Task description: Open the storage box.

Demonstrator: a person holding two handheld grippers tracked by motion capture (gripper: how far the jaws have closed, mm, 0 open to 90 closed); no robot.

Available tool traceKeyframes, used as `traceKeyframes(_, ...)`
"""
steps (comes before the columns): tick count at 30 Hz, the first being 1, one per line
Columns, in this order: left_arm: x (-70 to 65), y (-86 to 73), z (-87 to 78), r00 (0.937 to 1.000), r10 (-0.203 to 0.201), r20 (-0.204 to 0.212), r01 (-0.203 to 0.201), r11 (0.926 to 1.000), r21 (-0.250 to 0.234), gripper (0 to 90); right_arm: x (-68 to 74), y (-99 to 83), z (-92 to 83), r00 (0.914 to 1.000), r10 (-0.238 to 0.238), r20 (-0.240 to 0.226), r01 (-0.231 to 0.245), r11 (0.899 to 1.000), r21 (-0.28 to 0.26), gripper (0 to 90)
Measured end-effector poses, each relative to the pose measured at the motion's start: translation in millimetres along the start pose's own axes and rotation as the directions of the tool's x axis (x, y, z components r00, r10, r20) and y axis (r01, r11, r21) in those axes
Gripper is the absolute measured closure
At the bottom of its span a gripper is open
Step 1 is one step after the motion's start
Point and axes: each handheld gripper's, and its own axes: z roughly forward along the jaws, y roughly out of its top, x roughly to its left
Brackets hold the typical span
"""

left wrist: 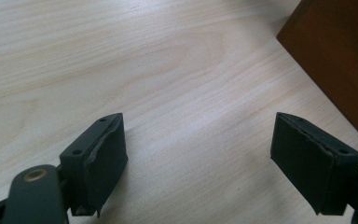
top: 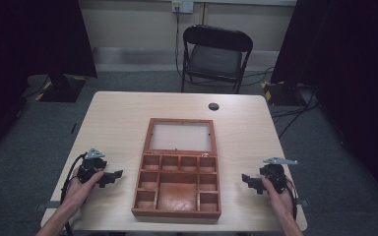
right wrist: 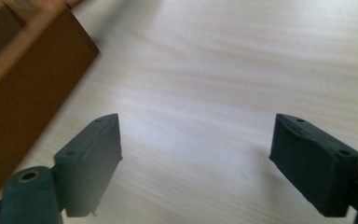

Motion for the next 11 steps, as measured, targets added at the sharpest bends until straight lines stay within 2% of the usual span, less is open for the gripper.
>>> traceKeyframes(1, -1.0, -2.2, 1.7, 0.9991, 0.033, -0.026, -0.033, 0.9994, -0.013, 16.1, 0.2, -4.7, 5.5, 0.997, -0.046, 0.063, 0.043, 0.998, 0.036, 14.4)
traceKeyframes(2, -2.3, -4.0, 3.3, 0.9962, 0.069, -0.052, -0.07, 0.9974, -0.017, 14.6, 1.3, -5.8, 7.0, 0.9932, -0.072, 0.091, 0.069, 0.997, 0.034, 14.3)
traceKeyframes(3, -3.1, -5.9, 5.1, 0.9965, 0.063, -0.055, -0.065, 0.9971, -0.038, 13.0, 1.6, -5.8, 7.6, 0.9927, -0.076, 0.093, 0.073, 0.997, 0.031, 14.2)
traceKeyframes(5, -2.9, -5.7, 4.9, 0.9961, 0.066, -0.058, -0.068, 0.997, -0.036, 12.4, 2.9, -8.8, 9.9, 0.9884, -0.084, 0.126, 0.084, 0.996, 0.006, 10.6)
traceKeyframes(7, -3.1, -5.6, 5.0, 0.996, 0.064, -0.062, -0.066, 0.9972, -0.035, 12.0, 2.7, -12.4, 13.6, 0.9878, -0.068, 0.14, 0.074, 0.997, -0.038, 6.3)
traceKeyframes(11, -2.9, -5.4, 5.2, 0.9958, 0.065, -0.064, -0.067, 0.9973, -0.031, 11.1, 2.3, -12.1, 14.1, 0.9874, -0.068, 0.143, 0.074, 0.997, -0.039, 6.0)
